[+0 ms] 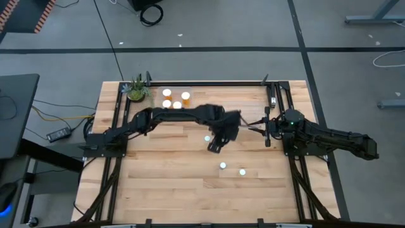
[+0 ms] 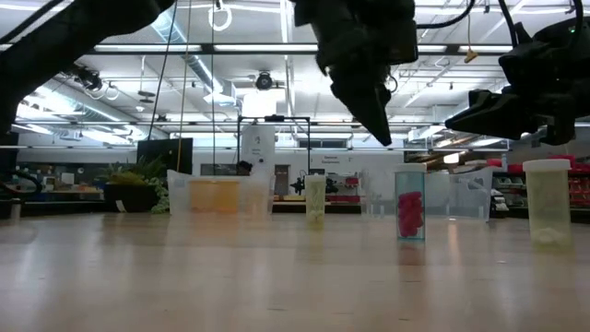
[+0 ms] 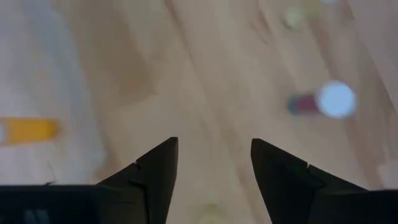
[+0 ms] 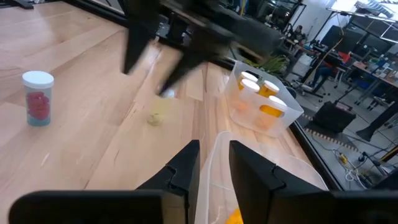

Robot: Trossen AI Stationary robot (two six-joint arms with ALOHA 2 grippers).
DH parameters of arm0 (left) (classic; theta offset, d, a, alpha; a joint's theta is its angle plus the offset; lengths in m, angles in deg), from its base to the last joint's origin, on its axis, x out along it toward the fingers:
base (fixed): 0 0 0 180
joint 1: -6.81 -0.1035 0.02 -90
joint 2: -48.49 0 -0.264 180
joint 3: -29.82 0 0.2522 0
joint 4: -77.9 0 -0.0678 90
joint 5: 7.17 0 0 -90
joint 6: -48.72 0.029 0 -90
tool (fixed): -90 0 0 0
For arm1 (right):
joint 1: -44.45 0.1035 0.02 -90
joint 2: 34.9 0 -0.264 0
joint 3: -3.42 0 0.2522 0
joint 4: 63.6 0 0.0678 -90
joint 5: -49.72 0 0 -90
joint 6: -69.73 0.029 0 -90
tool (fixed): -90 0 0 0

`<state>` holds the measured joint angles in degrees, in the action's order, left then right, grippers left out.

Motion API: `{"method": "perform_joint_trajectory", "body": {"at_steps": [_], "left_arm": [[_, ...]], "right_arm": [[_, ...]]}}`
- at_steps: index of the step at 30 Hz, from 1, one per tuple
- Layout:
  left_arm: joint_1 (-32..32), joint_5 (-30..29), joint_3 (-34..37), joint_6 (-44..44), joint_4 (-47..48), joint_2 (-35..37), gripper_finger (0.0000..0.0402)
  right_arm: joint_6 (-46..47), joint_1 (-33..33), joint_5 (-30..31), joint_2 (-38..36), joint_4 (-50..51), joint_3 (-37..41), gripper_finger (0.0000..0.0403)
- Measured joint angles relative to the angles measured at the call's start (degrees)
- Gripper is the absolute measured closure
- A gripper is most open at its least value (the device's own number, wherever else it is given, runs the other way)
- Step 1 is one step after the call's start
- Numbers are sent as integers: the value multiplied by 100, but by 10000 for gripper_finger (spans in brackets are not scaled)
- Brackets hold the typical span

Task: Pick and place medicine bottles into bin by pill shape (circle, oval)
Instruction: Put the small yellow pill bottle into the right transparent bin

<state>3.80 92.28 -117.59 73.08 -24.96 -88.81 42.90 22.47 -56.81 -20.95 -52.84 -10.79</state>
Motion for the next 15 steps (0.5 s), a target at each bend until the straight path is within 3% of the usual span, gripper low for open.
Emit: {"method": "perform_joint_trajectory", "body": {"at_steps": [6, 15], "left_arm": [[206, -402, 0, -50, 956, -7, 197], [110, -603, 0, -798, 1697, -42, 187]], "right_arm": [[-2, 0, 0, 0, 2, 0, 310], [0, 0, 0, 0, 2, 0, 310]]}}
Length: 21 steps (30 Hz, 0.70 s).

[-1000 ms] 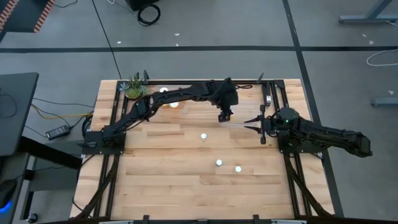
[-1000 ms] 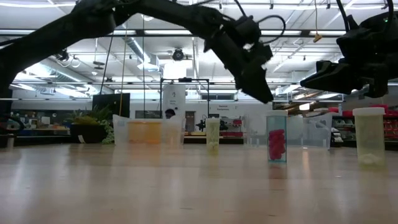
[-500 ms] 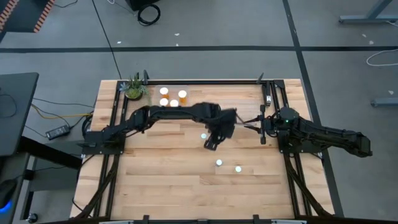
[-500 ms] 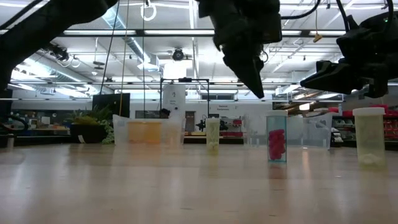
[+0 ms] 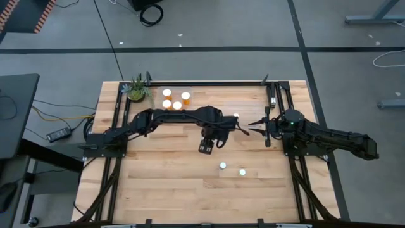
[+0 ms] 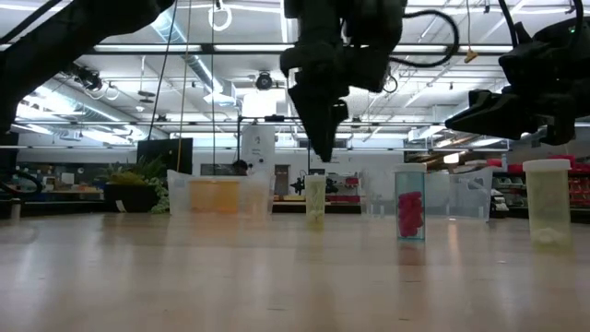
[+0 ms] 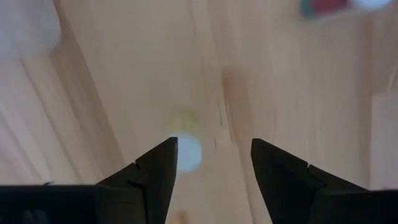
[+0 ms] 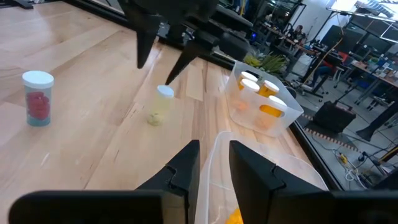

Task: Pick and place medicine bottles into bin by pill shape (circle, oval)
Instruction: Put the small yellow pill bottle into the right transparent bin

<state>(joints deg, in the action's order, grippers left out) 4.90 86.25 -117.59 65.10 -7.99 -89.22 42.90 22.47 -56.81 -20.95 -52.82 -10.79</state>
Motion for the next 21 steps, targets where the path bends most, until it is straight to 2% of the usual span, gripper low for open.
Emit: {"method": "perform_joint_trajectory", "body": {"at_steps": [8, 15, 21], "left_arm": [[-68, -29, 371, -526, 364, 9, 190], [-77, -297, 1307, -693, -52, -9, 167], [-89, -298, 1368, -768, -552, 5, 146]], "right_arm": [[-1, 0, 0, 0, 0, -1, 310], [-1, 0, 0, 0, -2, 0, 310], [0, 0, 0, 0, -2, 0, 310]]}}
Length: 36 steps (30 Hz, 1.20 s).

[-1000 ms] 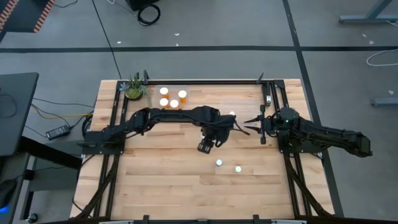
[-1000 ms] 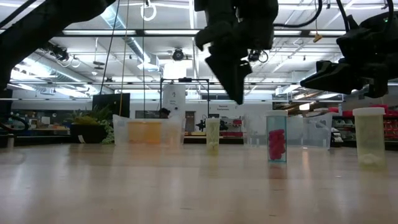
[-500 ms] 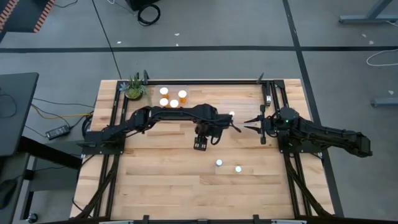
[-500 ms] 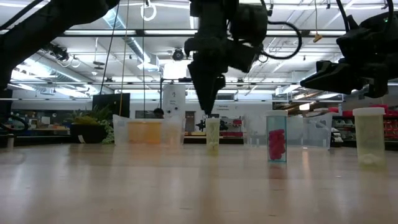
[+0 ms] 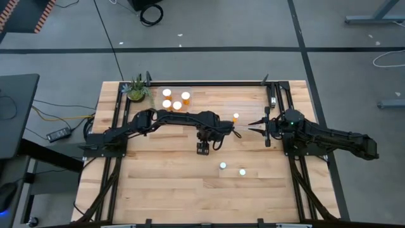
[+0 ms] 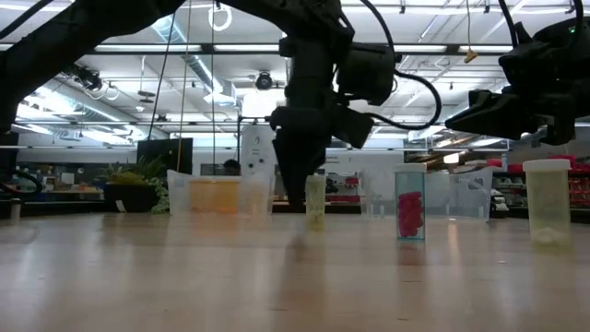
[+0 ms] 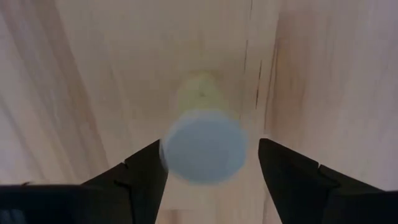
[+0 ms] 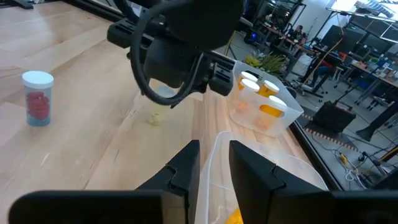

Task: Pick and place medicine bottles into bin by pill shape (circle, oval)
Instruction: Put the small yellow pill bottle into the right transparent bin

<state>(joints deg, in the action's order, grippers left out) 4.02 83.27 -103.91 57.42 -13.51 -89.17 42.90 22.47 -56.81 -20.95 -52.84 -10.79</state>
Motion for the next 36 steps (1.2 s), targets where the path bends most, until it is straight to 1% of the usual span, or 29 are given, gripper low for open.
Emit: {"method": "perform_joint_trajectory", "body": {"at_steps": [7, 13, 17, 30, 33, 36], "left_arm": [[-27, 24, 1, -62, -278, 28, 155], [-18, 25, 0, -73, -446, 28, 173], [-21, 39, 0, -79, -449, 28, 194], [-21, 32, 0, -71, -470, 28, 280], [-18, 24, -7, -55, -461, 28, 285], [-18, 24, -157, -54, -393, 28, 278]], "right_arm": [[-1, 0, 2, 0, 0, -2, 310], [-1, 0, 1, 0, -2, 0, 310], [-2, 0, 0, 0, -2, 0, 310], [-1, -1, 0, 0, -4, 0, 310], [-1, 0, 0, 0, -4, -2, 310], [-1, 0, 0, 0, -4, -2, 310]]}}
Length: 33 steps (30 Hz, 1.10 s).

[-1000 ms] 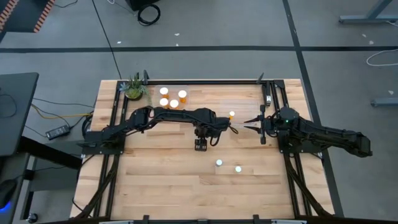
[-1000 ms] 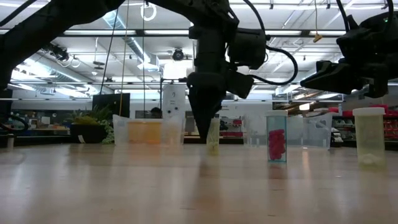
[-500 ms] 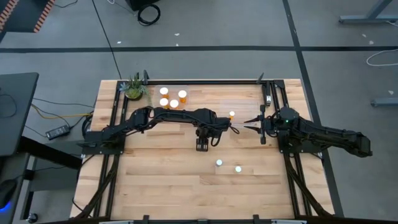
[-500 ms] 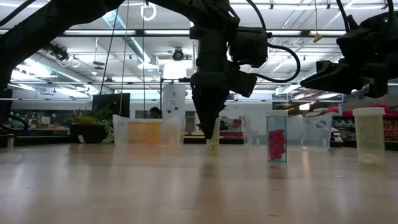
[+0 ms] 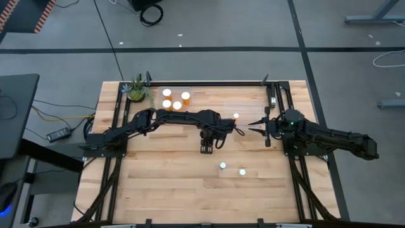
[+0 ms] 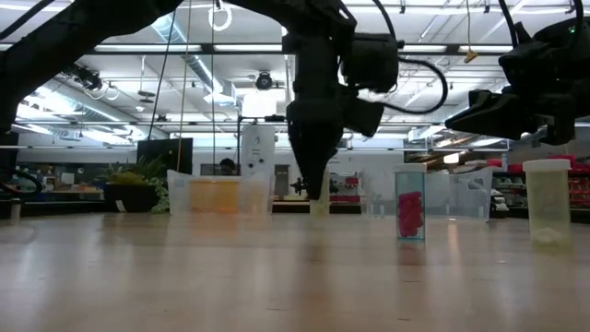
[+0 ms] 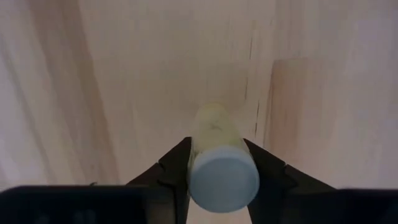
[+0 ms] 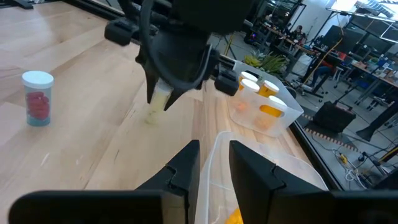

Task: Pick and place medicine bottles into bin by pill shape (circle, oval)
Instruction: Put the small yellow pill bottle into the right transparent bin

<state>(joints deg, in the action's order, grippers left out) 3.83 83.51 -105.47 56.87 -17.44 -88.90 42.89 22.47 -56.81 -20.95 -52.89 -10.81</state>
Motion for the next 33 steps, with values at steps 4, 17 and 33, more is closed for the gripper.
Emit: {"method": "perform_joint_trajectory", "body": {"at_steps": [4, 17, 33], "left_arm": [[-7, 3, -391, 2, 18, 0, 266], [-255, -2, -1321, 61, -624, 72, 272], [-849, -4, -1323, 286, -2158, 83, 273]], "right_arm": [[1, -2, 2, 0, 0, 0, 310], [-1, 0, 0, -2, 2, 2, 310], [-1, -1, 1, -2, 0, 1, 310]]}}
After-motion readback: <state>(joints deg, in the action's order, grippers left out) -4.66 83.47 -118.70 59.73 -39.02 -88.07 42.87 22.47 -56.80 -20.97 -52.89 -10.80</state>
